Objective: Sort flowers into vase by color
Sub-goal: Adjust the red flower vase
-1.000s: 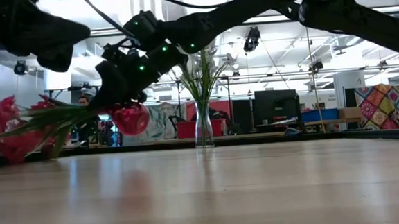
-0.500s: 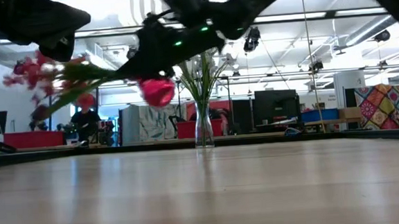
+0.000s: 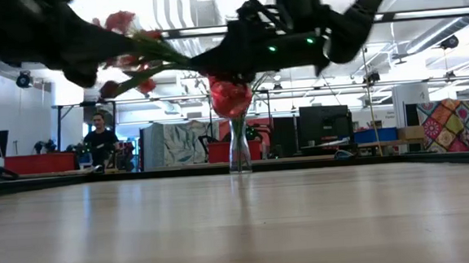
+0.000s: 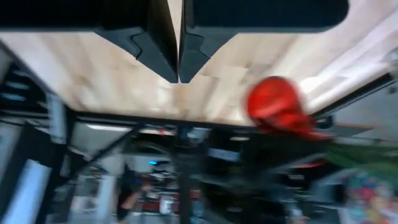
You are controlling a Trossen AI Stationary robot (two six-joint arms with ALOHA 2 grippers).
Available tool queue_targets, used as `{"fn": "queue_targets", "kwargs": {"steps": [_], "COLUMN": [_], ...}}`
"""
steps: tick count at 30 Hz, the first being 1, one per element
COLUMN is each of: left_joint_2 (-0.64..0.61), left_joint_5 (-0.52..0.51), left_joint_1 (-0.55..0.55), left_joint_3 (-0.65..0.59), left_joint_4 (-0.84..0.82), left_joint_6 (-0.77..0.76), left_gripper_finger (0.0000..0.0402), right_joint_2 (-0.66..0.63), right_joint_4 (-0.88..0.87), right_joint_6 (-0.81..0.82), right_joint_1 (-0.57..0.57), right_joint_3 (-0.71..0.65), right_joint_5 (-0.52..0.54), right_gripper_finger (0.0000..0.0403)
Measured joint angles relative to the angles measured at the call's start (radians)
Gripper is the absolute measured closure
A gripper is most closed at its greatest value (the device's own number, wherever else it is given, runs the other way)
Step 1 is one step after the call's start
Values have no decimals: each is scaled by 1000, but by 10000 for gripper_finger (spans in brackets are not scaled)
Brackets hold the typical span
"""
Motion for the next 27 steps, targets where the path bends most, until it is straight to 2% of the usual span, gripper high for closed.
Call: {"fn": "queue_targets", "kwargs": {"steps": [5,11,15,18,27], "left_joint_2": [118,220,287,322,363], "left_joint_5": [26,241,384,460,494], "left_joint_1": [130,363,471,509,523], "left_joint_3": [-1,-1,2,11,53], "left_joint_4": [141,253,400,496,494], "left_joint_6": [16,-51,-67,-67,-41], "left_gripper_finger": [402,402,402,402,402], "right_joint_2": [-1,-1,13,57,232], "right_joint_4": [184,281,303,346,533], "right_joint_6": [-28,-93,-117,-117,-111], "right_joint_1": [33,74,88,87,79], "right_joint_3": [-119,-188,-200,-203,-196], "right_joint_5": [-2,-3,-3,-2,-2], "right_gripper_finger": [227,227,227,227,227]}}
